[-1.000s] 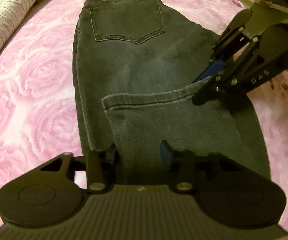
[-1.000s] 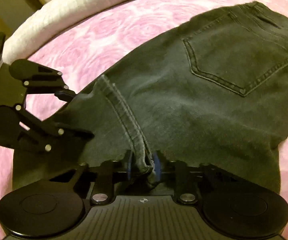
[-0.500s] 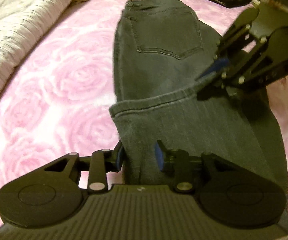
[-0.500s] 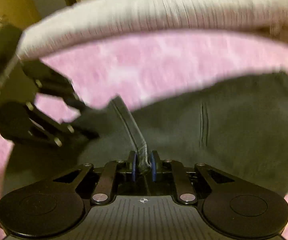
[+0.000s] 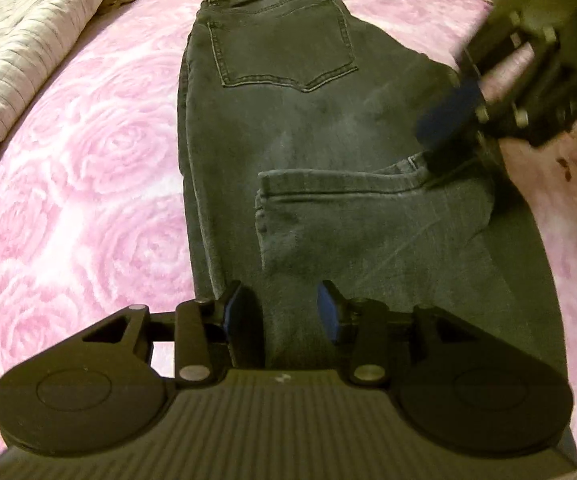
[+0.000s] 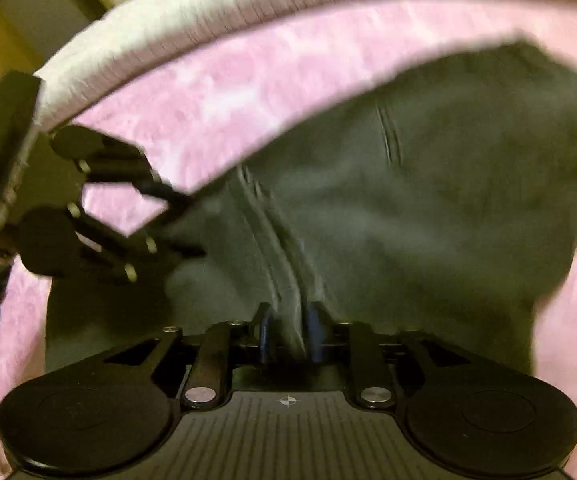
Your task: Fold clothes
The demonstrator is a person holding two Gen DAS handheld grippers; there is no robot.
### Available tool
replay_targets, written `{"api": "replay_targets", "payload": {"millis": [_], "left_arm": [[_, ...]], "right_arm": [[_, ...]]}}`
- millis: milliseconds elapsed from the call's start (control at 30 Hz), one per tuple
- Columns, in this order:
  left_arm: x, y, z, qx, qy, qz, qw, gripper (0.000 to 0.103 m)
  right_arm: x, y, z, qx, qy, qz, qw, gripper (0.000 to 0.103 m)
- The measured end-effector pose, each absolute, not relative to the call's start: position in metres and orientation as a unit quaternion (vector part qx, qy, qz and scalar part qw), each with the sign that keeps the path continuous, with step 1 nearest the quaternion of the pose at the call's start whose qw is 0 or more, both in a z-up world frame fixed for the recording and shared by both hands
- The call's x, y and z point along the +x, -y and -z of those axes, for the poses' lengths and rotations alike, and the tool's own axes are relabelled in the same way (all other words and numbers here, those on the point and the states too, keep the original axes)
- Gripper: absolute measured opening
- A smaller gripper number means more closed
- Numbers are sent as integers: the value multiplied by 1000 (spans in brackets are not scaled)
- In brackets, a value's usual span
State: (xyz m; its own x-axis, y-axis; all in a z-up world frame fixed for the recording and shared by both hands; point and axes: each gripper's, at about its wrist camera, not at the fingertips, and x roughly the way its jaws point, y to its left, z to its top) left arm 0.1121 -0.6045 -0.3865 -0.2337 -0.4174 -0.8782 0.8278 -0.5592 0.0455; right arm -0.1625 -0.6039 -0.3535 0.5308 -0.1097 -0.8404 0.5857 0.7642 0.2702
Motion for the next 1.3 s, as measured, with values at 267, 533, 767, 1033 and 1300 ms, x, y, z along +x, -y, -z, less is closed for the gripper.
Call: {"api": "replay_targets", "payload": {"millis": [267,533,767,1033,1300], "left_arm": [[126,594,380,436,-242,748,438,38],[131,578,369,408,-232,745,475,39],[141,592,380,407,-248,719,505,47],[153,560,357,395,-215,723,525,49],[147,549,387,447,-215,739,456,64]], "right_arm": [[-112,625,381,219,-436,128,863,49],[-105,634,371,213,-425,101,874,13],[-85,648,371,169,-411,117,888,14],[-101,626,358,146,-394,178,890,32],[-120,603,360,183,-408,193,874,32]]}}
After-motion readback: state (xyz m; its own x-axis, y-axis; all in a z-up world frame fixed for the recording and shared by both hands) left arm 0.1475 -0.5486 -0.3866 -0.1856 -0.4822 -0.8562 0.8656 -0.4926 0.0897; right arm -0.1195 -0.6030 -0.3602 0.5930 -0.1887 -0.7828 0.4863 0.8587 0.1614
